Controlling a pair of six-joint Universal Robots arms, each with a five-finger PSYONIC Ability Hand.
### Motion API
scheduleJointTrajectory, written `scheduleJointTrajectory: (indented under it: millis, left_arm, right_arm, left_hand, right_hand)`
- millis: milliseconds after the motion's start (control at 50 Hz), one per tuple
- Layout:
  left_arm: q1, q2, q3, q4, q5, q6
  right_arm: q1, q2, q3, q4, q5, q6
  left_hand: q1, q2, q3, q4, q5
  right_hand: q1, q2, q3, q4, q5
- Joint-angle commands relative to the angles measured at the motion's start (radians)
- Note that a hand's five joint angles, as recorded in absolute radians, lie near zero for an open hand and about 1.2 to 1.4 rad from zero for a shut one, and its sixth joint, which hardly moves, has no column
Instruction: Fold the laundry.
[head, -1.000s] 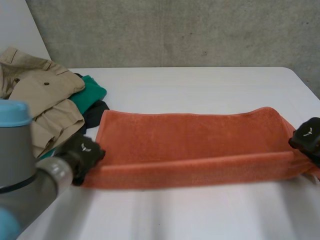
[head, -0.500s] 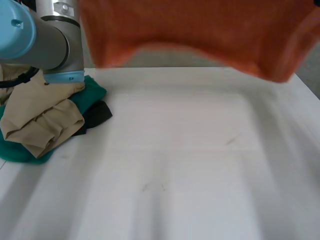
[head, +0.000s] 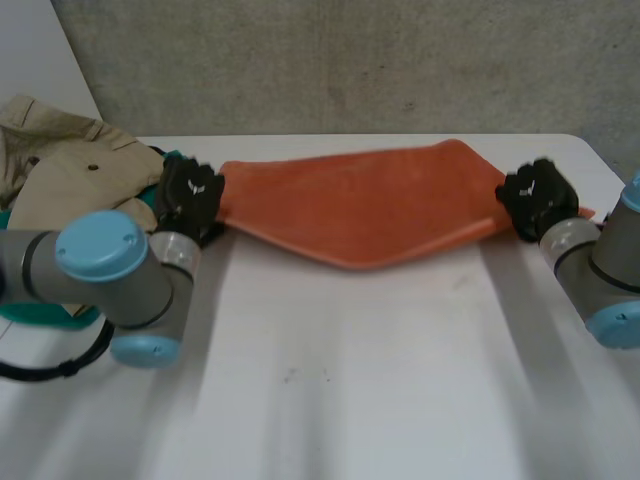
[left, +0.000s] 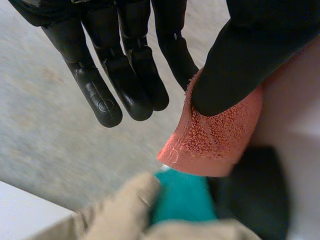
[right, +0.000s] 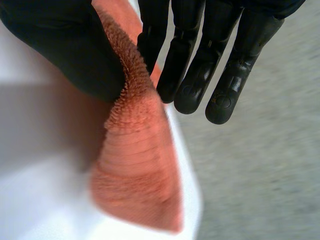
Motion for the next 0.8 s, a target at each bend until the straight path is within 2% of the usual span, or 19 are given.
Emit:
scheduleJointTrajectory:
  millis: [20,60,140,160,200,220,260,340,440,480,580,660,680,760,800]
  left_arm:
    - [0.017,0.245,-0.241,-0.132,0.002,-0.001]
    - [0.015,0.291,-0.279,-0.181,0.0,0.008]
    - [0.017,0.435,-0.379,-0.436,0.0,0.016]
    - [0.021,0.475,-0.408,-0.565,0.002,0.019]
    - [0.026,0.497,-0.428,-0.685,0.008,0.02]
    - [0.029,0.502,-0.441,-0.807,0.009,0.019]
    - [0.027,0.502,-0.441,-0.866,0.009,0.019]
    - [0.024,0.489,-0.419,-0.827,0.006,0.019]
    - [0.02,0.411,-0.343,-0.671,0.0,0.022]
    - [0.018,0.353,-0.286,-0.612,-0.009,0.022]
    - [0.014,0.246,-0.171,-0.566,-0.032,0.019]
    - [-0.011,0.201,-0.126,-0.566,-0.069,0.014]
    - [-0.017,0.198,-0.122,-0.566,-0.077,0.016]
    - [-0.022,0.198,-0.123,-0.568,-0.077,0.016]
    - [-0.022,0.198,-0.125,-0.568,-0.077,0.017]
  right_arm:
    - [-0.041,-0.144,0.088,0.303,0.002,0.007]
    - [-0.058,-0.19,0.111,0.379,0.004,0.003]
    - [-0.121,-0.285,0.159,0.596,0.012,-0.037]
    - [-0.168,-0.334,0.176,0.678,0.015,-0.081]
    - [-0.206,-0.374,0.193,0.734,0.015,-0.125]
    - [-0.241,-0.398,0.214,0.78,0.018,-0.178]
    - [-0.268,-0.409,0.228,0.814,0.015,-0.233]
    - [-0.287,-0.409,0.243,0.8,0.013,-0.297]
    - [-0.279,-0.353,0.233,0.705,0.012,-0.297]
    - [-0.258,-0.302,0.207,0.625,0.015,-0.301]
    - [-0.184,-0.251,0.13,0.504,0.039,-0.294]
    - [-0.17,-0.245,0.122,0.498,0.065,-0.295]
    - [-0.172,-0.244,0.124,0.498,0.073,-0.295]
    - [-0.173,-0.242,0.118,0.501,0.071,-0.297]
    - [-0.173,-0.242,0.113,0.501,0.073,-0.298]
  left_hand:
    - [0.246,0.197,0.201,0.193,0.245]
    - [0.246,0.197,0.201,0.193,0.245]
    - [0.246,0.197,0.201,0.193,0.245]
    - [0.246,0.197,0.201,0.193,0.245]
    - [0.246,0.197,0.201,0.193,0.245]
    - [0.246,0.197,0.201,0.193,0.245]
    - [0.246,0.197,0.201,0.193,0.245]
    - [0.246,0.197,0.201,0.193,0.245]
    - [0.246,0.197,0.201,0.193,0.245]
    - [0.246,0.197,0.201,0.193,0.245]
    - [0.246,0.197,0.201,0.193,0.245]
    - [0.246,0.197,0.201,0.193,0.245]
    - [0.246,0.197,0.201,0.193,0.245]
    - [0.246,0.197,0.201,0.193,0.245]
    - [0.246,0.197,0.201,0.193,0.245]
  right_hand:
    - [0.403,0.219,0.214,0.208,0.222]
    - [0.403,0.219,0.214,0.208,0.222]
    - [0.403,0.219,0.214,0.208,0.222]
    - [0.403,0.219,0.214,0.208,0.222]
    - [0.403,0.219,0.214,0.208,0.222]
    - [0.403,0.219,0.214,0.208,0.222]
    - [0.403,0.219,0.214,0.208,0.222]
    - [0.403,0.219,0.214,0.208,0.222]
    - [0.403,0.219,0.214,0.208,0.222]
    - [0.403,0.219,0.214,0.208,0.222]
    - [0.403,0.219,0.214,0.208,0.222]
    - [0.156,-0.029,-0.033,-0.04,-0.026]
    - [-0.095,-0.28,-0.284,-0.291,-0.277]
    - [-0.139,-0.323,-0.328,-0.334,-0.32]
    - [-0.247,-0.431,-0.436,-0.442,-0.428]
